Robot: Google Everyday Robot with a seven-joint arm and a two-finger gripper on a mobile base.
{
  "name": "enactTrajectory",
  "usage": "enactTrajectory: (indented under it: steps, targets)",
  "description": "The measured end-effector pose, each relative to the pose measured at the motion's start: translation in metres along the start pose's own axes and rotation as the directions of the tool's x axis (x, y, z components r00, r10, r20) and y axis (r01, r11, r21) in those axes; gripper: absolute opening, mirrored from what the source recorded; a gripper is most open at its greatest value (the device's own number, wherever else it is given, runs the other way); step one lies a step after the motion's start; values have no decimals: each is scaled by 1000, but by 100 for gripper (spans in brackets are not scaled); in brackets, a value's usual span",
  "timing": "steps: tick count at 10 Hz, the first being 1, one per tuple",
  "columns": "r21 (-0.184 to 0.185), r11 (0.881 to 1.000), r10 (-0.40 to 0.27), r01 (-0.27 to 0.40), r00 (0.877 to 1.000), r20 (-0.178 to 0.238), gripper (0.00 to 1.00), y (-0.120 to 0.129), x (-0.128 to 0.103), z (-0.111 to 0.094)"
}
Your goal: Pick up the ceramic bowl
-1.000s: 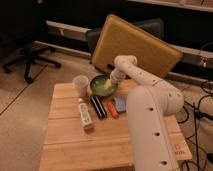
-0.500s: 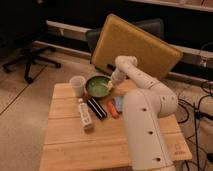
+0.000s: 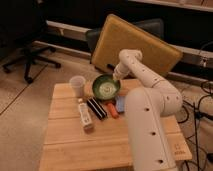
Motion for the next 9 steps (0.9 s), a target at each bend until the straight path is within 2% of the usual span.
enactTrajectory:
  steps: [3,6,7,9]
  targets:
    - [22,999,-48,47,997,53,0,11,-19,-23]
    - [81,994,-88,80,991,101,0,12,-33,-55]
    - [102,991,-96,84,987,125,0,13,-37,-71]
    - [118,989,-103,86,984,144,0,14,-40,-86]
